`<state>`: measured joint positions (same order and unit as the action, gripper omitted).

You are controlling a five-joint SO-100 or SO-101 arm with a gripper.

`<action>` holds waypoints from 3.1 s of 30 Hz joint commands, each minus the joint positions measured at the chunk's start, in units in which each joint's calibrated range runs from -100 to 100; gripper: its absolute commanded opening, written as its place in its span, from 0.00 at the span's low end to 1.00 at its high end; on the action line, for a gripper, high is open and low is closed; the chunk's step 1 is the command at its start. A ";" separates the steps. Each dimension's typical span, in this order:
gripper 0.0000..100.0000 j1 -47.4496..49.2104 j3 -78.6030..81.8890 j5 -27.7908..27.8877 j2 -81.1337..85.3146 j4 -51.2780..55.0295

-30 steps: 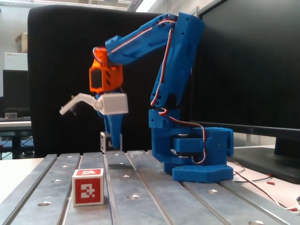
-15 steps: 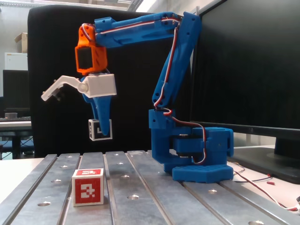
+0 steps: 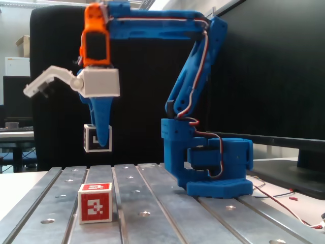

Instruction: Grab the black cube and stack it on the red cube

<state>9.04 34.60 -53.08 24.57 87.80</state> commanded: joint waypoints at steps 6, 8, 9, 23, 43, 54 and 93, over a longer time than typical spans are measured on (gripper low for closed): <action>0.13 17.50 -0.36 -14.72 4.76 -0.62; 0.13 19.72 0.27 -16.67 4.67 -2.42; 0.13 20.60 0.54 -17.30 4.67 -3.27; 0.13 26.51 -2.26 -21.98 -6.19 -9.26; 0.13 25.77 -7.60 -22.09 -13.79 -11.99; 0.13 24.89 -6.33 -22.09 -13.79 -12.16; 0.13 24.15 -0.45 -22.09 -13.04 -15.41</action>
<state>33.11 33.97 -74.97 10.44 71.81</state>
